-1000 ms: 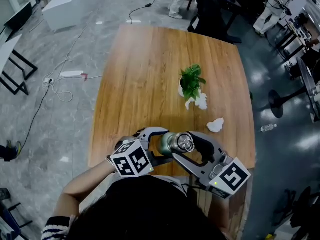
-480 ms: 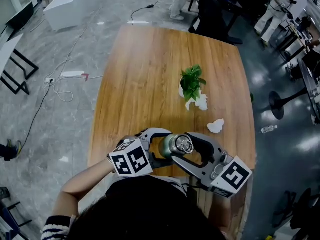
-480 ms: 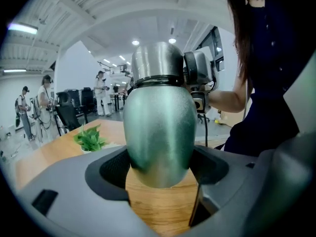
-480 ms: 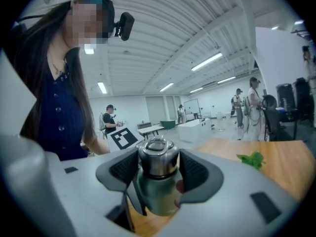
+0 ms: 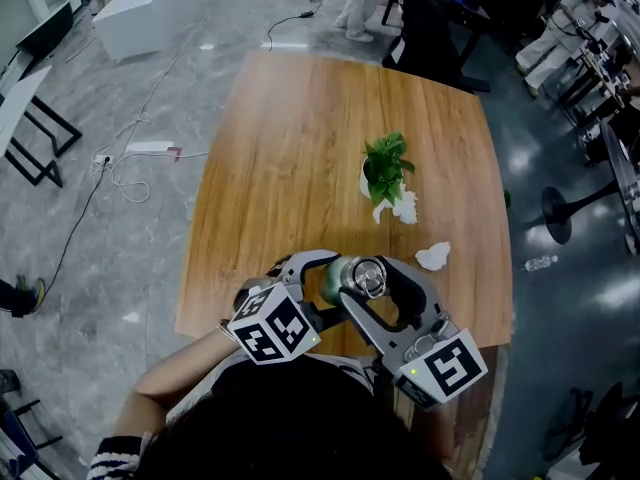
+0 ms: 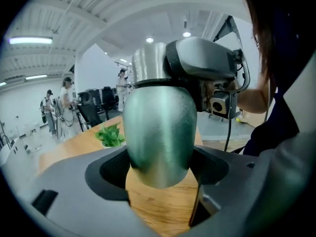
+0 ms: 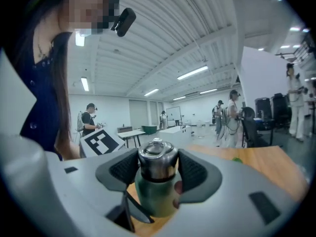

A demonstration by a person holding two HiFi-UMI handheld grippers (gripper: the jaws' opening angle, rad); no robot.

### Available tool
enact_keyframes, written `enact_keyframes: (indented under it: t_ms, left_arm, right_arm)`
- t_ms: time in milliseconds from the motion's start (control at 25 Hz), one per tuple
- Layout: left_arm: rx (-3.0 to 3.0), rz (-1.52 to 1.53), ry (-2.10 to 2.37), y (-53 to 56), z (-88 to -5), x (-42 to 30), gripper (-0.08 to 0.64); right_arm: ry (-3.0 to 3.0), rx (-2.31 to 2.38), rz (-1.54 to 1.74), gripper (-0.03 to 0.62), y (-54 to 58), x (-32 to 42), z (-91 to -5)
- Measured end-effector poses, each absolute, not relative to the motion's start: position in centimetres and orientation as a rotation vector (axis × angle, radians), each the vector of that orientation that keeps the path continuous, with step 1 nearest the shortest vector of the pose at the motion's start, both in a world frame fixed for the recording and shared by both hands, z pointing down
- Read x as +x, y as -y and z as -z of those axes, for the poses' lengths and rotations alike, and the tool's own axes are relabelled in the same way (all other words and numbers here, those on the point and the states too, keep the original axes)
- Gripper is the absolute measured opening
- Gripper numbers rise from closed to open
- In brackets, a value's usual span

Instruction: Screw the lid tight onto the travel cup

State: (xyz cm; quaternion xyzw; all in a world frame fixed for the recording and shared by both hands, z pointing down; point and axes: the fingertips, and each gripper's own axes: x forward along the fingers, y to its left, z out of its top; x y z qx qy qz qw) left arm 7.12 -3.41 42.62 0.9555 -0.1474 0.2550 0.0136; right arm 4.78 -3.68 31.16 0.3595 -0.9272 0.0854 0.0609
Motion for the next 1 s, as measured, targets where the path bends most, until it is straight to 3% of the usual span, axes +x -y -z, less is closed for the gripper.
enact_keyframes:
  t_ms: [280, 600, 880, 1000]
  left_arm:
    - [3.033, -0.752, -0.032, 0.1, -41.7, 6.8, 0.38]
    - [2.96, -0.791, 0.425, 3.6, -42.3, 6.9, 0.38]
    - [3.025, -0.764, -0.072, 0.0, -41.7, 6.5, 0.38]
    - [3.007, -0.778, 0.063, 1.0, -41.8, 6.8, 0.38]
  right_arm:
    - [2.847, 0.659, -0.265, 0.267, 1.3, 3.9, -30.7]
    - [2.835, 1.17, -0.252, 0.265, 4.5, 4.6, -30.9]
    - [2.856, 0.687, -0.208, 0.267, 1.5, 3.1, -30.3]
    - [2.841, 0.863, -0.142, 0.265, 2.8, 3.3, -30.3]
